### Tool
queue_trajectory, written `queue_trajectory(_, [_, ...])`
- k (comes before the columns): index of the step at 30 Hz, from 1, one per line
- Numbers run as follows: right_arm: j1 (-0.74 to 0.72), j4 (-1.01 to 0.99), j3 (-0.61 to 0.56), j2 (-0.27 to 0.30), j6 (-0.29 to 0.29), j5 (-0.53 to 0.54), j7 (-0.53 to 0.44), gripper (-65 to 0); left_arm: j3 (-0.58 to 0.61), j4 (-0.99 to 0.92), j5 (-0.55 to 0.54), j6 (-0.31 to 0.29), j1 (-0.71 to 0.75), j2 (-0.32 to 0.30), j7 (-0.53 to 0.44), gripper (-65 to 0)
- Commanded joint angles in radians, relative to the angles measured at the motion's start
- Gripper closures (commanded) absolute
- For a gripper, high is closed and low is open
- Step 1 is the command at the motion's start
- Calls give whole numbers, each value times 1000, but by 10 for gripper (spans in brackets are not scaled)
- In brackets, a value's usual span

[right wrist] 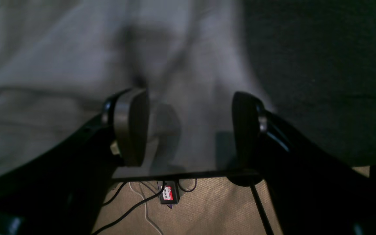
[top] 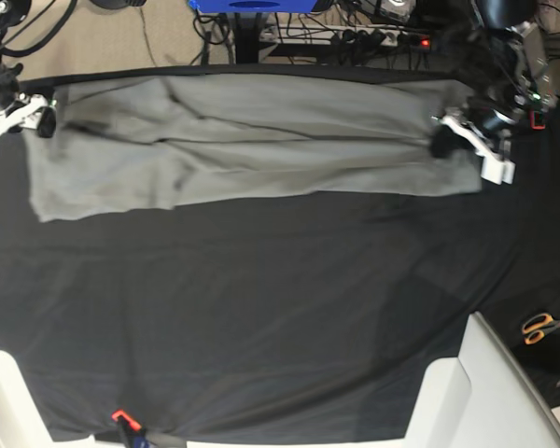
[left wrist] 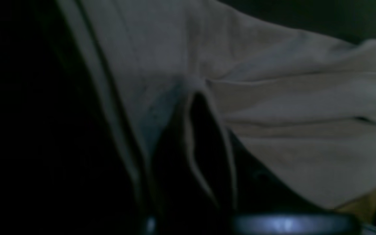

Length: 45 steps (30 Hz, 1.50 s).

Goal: Fold the T-shirt properly
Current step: 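Fold the strip's end held by the left gripper toward the right gripper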

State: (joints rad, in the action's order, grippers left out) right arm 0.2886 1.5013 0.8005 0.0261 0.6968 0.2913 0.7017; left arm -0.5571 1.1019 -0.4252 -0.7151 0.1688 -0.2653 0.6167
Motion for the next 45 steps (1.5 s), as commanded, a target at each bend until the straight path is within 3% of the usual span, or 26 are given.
queue_trajectory(1, [-2, 12, 3, 11, 1, 16, -18, -377, -10, 10, 9, 17, -12, -30, -5, 0])
queue_trajectory(10, [-2, 12, 3, 10, 1, 16, -18, -377, -8, 261, 13, 17, 51, -87, 9, 0])
queue_trajectory(16, [-2, 12, 3, 10, 1, 16, -17, -377, 39, 515, 15, 17, 151, -35, 50, 0])
queue_trajectory(24, [-2, 12, 3, 10, 1, 16, -15, -377, 217, 668, 15, 251, 246, 99, 48, 0])
queue_trajectory(30, [-2, 12, 3, 10, 1, 16, -15, -377, 325, 665, 15, 312, 234, 159, 48, 0])
queue_trajectory(35, [-2, 12, 3, 10, 1, 16, -15, -377, 458, 636, 7, 426, 191, 168, 50, 0])
queue_trajectory(41, [-2, 12, 3, 11, 1, 16, -15, -377, 520, 550, 12, 441, 123, 229, 50, 0])
queue_trajectory(45, [-2, 12, 3, 11, 1, 16, -15, -377, 559, 478, 7, 441, 90, 237, 50, 0])
